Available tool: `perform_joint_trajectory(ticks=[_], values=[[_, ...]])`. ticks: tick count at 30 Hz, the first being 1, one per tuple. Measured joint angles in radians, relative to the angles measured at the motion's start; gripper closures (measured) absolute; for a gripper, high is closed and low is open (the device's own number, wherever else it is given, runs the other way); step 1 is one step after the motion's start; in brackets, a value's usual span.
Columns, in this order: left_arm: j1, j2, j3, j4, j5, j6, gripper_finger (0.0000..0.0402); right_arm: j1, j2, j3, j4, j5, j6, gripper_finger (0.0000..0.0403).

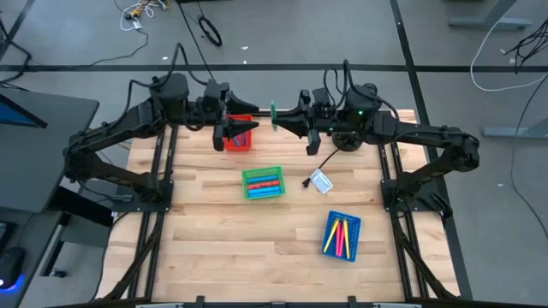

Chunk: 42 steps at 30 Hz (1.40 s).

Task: Pick & Place Markers
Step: Put the small green pen into the red bin

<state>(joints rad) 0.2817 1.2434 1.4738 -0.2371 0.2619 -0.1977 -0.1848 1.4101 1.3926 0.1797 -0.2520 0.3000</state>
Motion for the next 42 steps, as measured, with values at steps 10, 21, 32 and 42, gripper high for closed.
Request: perform_joint_trajectory(ticks=[10, 21, 32, 42], values=[[-0.016, 0.012, 0.001, 0.071, -0.024, -0.032, 0.0154, 0.006, 0.003, 0.0, 0.001, 0.013, -0.011, 0.0386], [-0.042, 0.056, 0.0, 0.15, -0.098, -0.055, 0.0154, 0.019, 0.013, 0.0, -0.004, 0.035, -0.032, 0.0387], [-0.058, 0.094, 0.0, 0.187, -0.101, -0.099, 0.016, 0.021, 0.013, 0.0, -0.026, 0.025, -0.054, 0.0387], [-0.062, 0.108, 0.0, 0.202, -0.085, -0.106, 0.0319, 0.021, 0.013, 0.0, -0.034, 0.026, -0.073, 0.0387]])
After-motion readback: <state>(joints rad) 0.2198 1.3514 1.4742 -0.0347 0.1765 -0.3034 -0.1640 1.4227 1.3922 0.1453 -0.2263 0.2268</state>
